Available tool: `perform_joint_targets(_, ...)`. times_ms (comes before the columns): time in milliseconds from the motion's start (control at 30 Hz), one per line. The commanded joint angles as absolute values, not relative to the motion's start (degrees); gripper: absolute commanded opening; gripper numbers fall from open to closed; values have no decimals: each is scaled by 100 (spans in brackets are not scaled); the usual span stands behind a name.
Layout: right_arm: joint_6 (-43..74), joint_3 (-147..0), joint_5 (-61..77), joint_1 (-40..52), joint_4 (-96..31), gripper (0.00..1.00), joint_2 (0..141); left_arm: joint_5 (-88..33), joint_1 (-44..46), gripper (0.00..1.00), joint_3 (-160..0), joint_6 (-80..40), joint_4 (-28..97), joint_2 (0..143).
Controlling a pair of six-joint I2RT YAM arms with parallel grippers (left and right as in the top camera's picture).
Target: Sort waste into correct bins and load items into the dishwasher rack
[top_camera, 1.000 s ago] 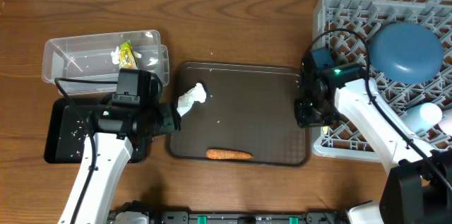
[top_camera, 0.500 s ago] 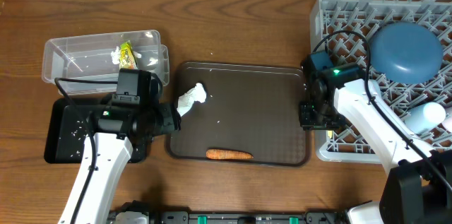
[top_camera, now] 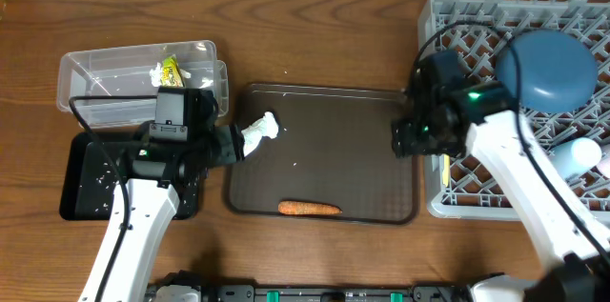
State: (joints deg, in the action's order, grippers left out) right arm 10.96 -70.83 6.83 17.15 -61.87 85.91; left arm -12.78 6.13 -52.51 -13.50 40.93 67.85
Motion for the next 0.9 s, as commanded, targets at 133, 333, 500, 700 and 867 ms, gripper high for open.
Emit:
perform_joint_targets(133,676,-7277,523,1221,-6241,77,7854,-932,939,60,-5216,-1229,3376,7229)
perform_joint_targets(333,676,-7275,495,499,-6434,89,7673,-373,1393,59,-5253,-1232,2744,8066)
perform_joint_targets(500,650,-7262,491,174,-6580,92,7693,-19,1605,60,-5253,-1229,2261,8847)
perform_joint_targets(700,652,-7238,469,145,-6582,93,7695,-154,1653,59,-5253,-1236,1782,9579)
perform_joint_targets(867,650,-7236,445,145,-6569,95,7695,-462,1656,53,-5251,-1238,1767,9996)
